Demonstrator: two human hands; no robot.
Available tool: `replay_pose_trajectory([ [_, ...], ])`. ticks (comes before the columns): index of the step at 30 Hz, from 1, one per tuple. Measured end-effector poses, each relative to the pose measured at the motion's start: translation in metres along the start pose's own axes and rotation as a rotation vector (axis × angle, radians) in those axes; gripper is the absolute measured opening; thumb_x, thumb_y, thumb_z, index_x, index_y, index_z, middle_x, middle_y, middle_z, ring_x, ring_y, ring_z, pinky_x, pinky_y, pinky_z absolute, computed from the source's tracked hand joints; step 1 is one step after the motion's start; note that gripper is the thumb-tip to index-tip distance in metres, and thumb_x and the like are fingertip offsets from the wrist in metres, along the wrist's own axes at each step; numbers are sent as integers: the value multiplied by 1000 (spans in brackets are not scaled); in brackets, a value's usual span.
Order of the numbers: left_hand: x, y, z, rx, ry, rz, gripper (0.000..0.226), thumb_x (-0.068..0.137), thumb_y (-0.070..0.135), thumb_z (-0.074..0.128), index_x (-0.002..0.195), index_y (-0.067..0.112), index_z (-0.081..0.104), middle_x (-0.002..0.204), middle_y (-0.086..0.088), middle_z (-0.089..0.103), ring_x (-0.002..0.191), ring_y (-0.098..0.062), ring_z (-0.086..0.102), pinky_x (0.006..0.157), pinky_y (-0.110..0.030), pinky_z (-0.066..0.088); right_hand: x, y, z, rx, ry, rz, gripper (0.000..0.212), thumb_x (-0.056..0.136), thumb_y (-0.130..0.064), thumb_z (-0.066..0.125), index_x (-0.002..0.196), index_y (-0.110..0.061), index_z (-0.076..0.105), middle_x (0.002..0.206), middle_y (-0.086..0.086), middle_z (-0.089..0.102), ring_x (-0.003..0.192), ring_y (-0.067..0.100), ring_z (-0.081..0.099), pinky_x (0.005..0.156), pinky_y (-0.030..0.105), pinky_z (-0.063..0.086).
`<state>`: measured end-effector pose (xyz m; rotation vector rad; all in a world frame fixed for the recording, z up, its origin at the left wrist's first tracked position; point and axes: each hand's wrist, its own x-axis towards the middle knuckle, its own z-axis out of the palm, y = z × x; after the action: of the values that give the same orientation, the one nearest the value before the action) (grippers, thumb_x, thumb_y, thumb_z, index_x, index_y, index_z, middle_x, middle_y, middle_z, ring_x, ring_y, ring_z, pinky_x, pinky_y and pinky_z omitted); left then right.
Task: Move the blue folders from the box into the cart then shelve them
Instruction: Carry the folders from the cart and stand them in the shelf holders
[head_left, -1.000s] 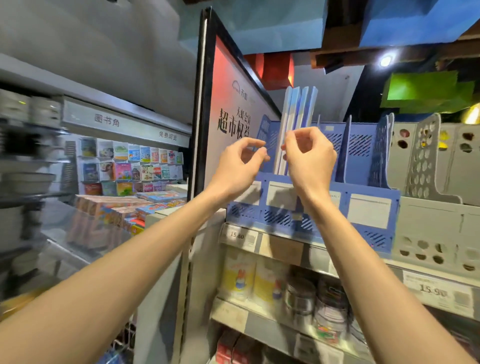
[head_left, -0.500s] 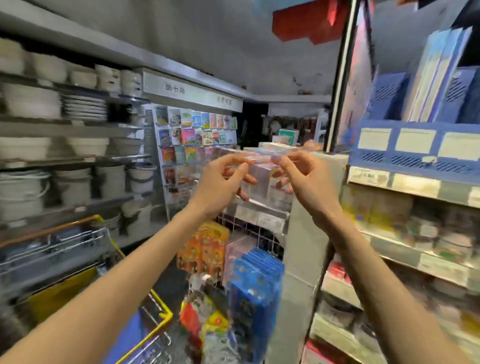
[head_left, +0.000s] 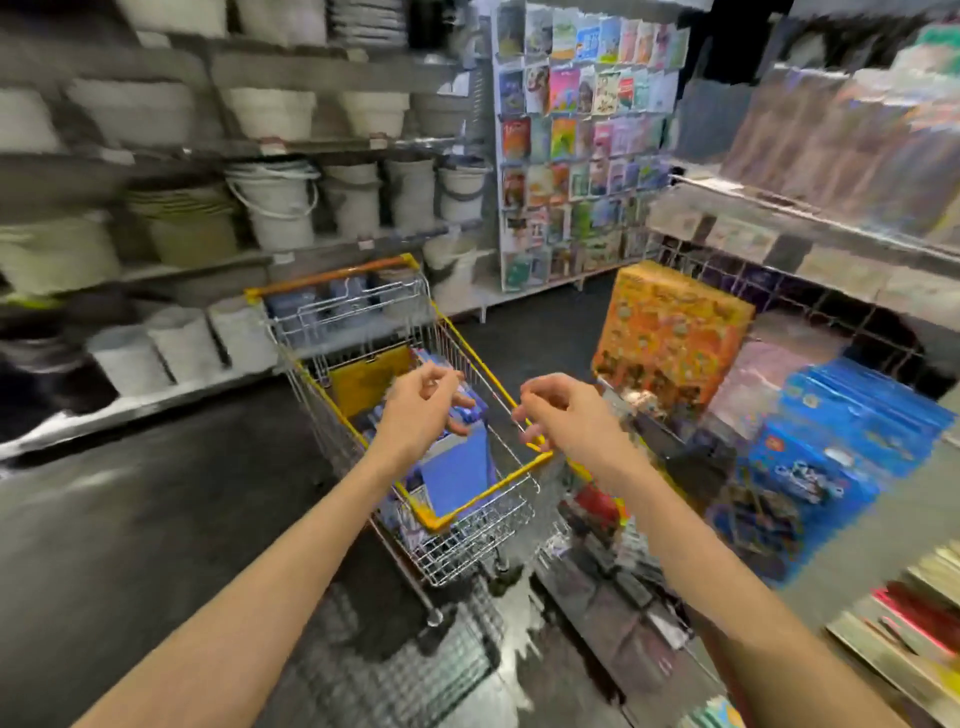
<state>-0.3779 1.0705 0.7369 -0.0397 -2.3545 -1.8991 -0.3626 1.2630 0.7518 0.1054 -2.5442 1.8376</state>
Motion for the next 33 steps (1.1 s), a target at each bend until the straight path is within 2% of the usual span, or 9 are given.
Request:
replay_pose_trajectory([
  [6,44,-101,-6,132,-31,-168,23,104,30,52,110,12,65,85,-2,76,58,-25,71,55,-35,51,56,91,54,17,-98,218,13,97,-14,55,110,-12,60,90,5,75,58,13,66,53,27,49],
  [11,102,-158,6,255,-76,-280,22,105,30,51,114,12,62,88,-3,74,56,-21,68,53,-28,52,115,152,78,85,-97,384,14,97,-10,53,110,-10,59,92,9,73,62,19,66,52,28,47],
  [16,158,-207,17,412,-161,-407,22,104,32,50,119,18,58,90,-2,72,69,-23,72,67,-40,58,186,194,107,155,-64,584,8,97,-12,51,101,-12,58,94,10,73,64,21,66,50,27,46],
  [20,197,-237,21,484,-189,-460,21,103,31,53,121,20,57,82,-4,66,65,-21,61,55,-24,45,236,217,131,196,-69,656,12,97,-16,50,105,-9,56,94,10,73,66,23,64,52,27,46],
  [24,239,-269,14,533,-234,-488,20,103,26,51,122,21,55,107,-3,65,81,-22,64,69,-38,51,267,242,153,201,-45,725,14,97,-18,51,104,-8,58,93,12,73,64,23,63,51,26,46],
  [26,260,-290,7,563,-254,-493,21,101,15,51,120,17,57,116,-6,64,94,-23,63,75,-34,46,283,255,166,186,-36,771,16,98,-18,51,106,-6,58,92,11,72,64,24,63,47,24,44],
  [28,277,-308,1,593,-289,-502,21,99,11,54,119,16,58,119,-6,64,95,-22,60,76,-33,45,293,267,175,173,-22,809,20,99,-19,51,108,-3,59,88,8,69,62,22,62,46,23,43],
  [31,301,-344,-5,637,-411,-550,34,99,18,57,133,11,52,128,-10,59,104,-30,61,81,-37,45,310,284,189,148,10,863,25,101,-23,51,110,-1,60,94,10,71,62,20,62,47,22,44],
  [33,320,-376,-7,670,-508,-609,48,100,21,56,145,11,42,135,-15,56,99,-29,59,78,-33,39,322,299,202,143,73,906,24,100,-23,52,107,-1,61,96,13,71,62,20,62,48,22,45],
])
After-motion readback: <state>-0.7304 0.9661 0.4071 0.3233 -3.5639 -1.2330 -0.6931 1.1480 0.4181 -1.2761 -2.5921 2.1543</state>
